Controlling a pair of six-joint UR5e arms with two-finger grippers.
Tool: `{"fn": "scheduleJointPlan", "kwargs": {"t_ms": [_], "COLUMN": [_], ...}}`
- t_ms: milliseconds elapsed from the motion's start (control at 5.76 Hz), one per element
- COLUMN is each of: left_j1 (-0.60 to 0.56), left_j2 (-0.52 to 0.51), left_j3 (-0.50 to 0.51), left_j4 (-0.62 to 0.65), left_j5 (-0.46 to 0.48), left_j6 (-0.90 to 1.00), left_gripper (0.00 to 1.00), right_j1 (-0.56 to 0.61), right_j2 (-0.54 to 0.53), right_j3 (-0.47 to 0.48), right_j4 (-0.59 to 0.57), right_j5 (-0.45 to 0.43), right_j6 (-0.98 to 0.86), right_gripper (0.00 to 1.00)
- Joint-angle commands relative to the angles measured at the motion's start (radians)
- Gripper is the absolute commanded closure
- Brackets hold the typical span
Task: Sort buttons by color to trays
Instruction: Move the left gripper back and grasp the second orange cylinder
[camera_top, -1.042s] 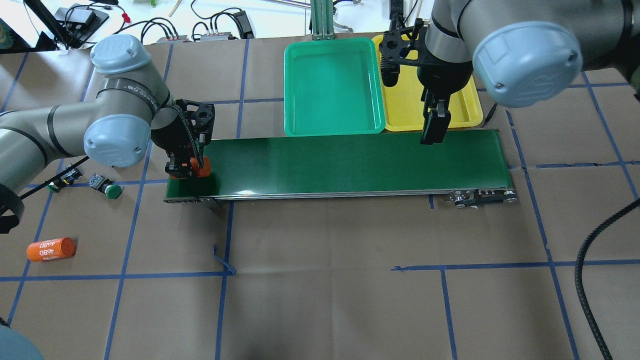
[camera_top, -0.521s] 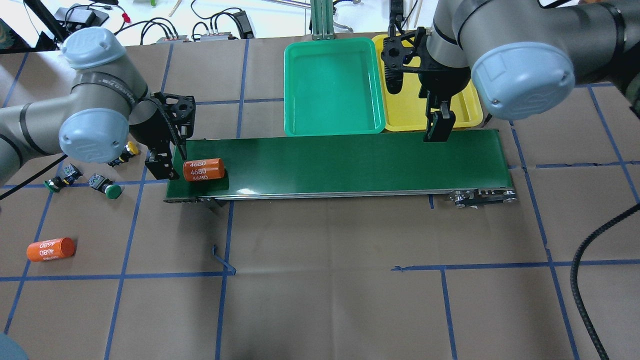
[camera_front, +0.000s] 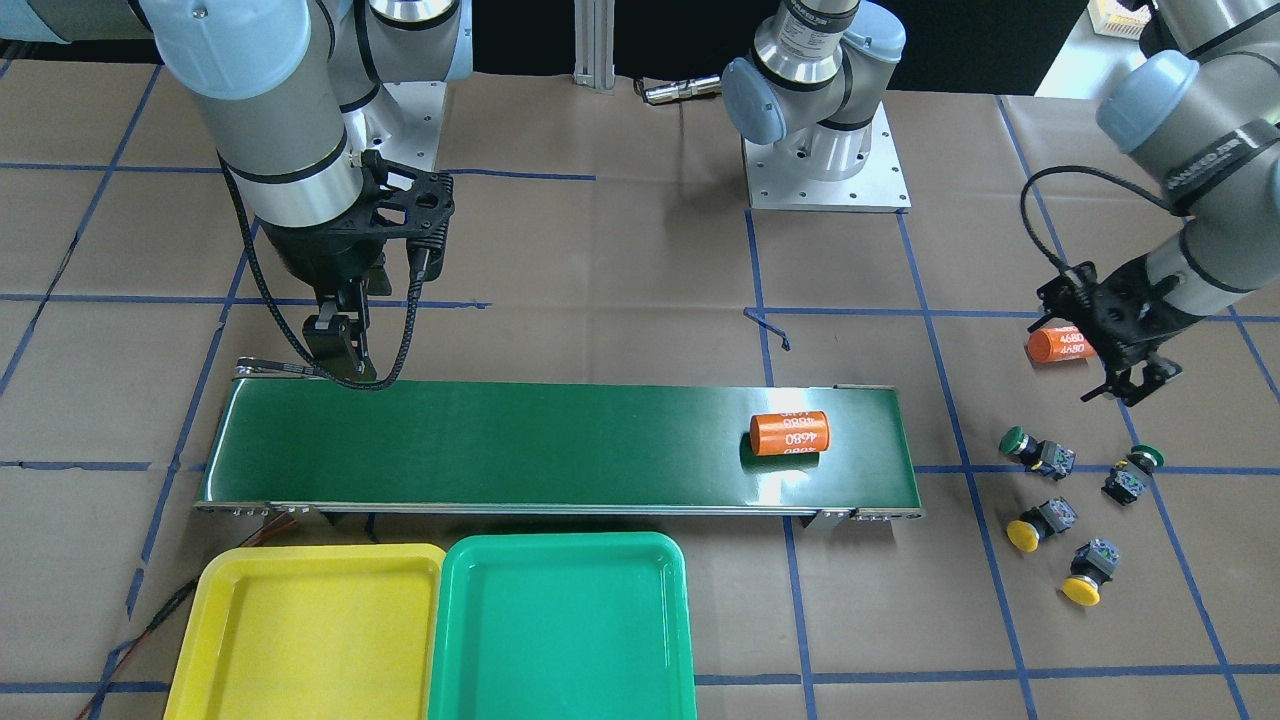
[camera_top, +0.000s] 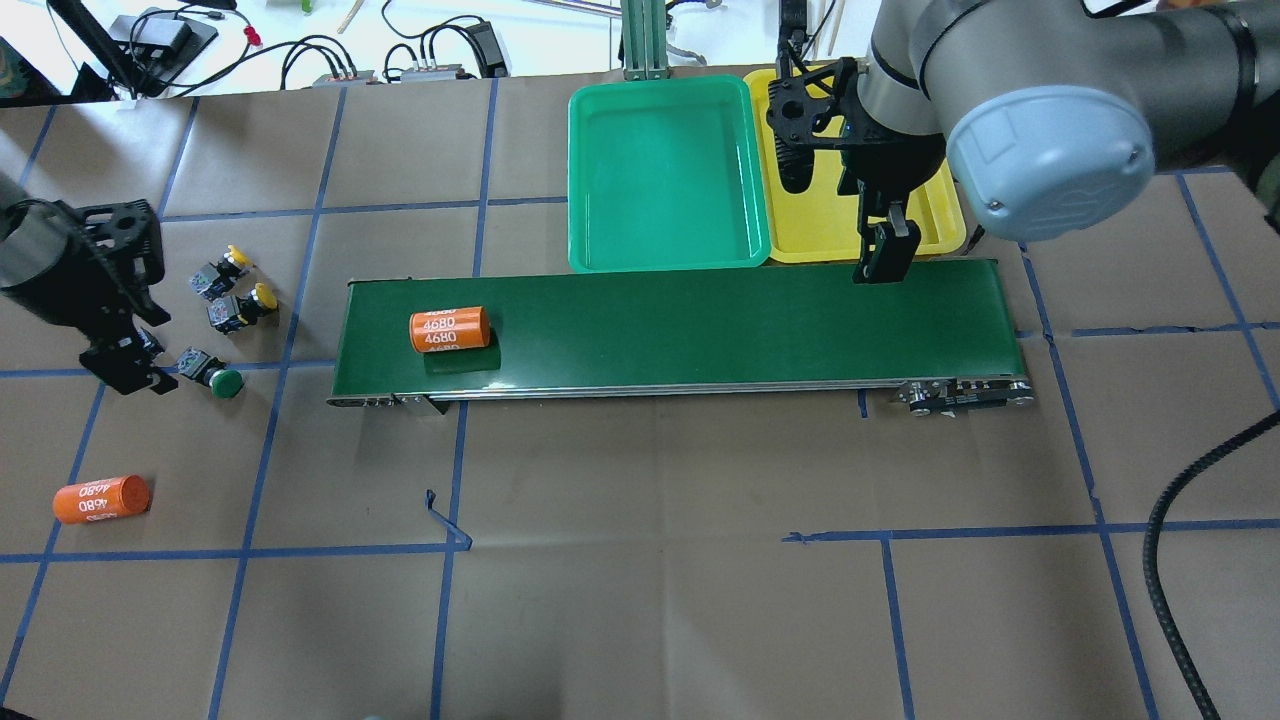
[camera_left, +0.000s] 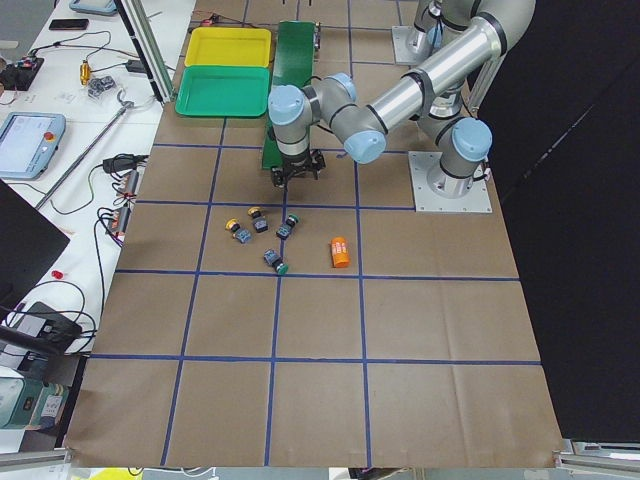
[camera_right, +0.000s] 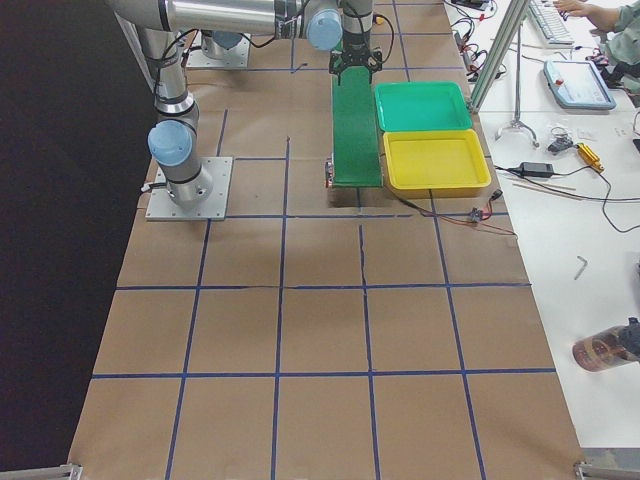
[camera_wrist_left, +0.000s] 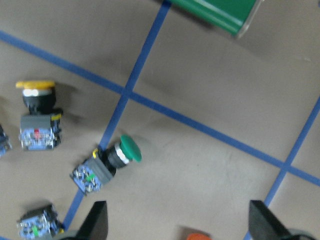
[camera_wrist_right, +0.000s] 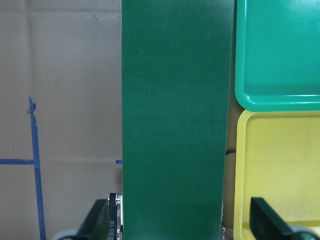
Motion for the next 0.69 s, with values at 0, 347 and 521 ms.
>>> {"fn": "scheduleJointPlan", "kwargs": {"t_ms": [0, 347, 521], "left_j1": [0.122, 0.245, 0.279], "left_j2": [-0.051, -0.143, -0.155], "left_j3": [-0.005, -0.063, -0.159], "left_j4": [0.018, 0.174, 0.324], "left_j5": [0.002, 0.049, 0.065], "left_j6": [0.155, 0.405, 0.469], "left_gripper": [0.02, 0.03, 0.03], "right_j1": [0.003, 0.005, 0.005], "right_j2": [-0.002, -0.004, -0.004], "right_j3": [0.016, 0.04, 0.04], "right_j4": [0.006, -0.009, -0.008], "right_j5": [-0.005, 0.007, 0.01], "right_j6": [-0.002, 0.002, -0.001], "right_gripper": [0.0, 0.0, 0.0]}}
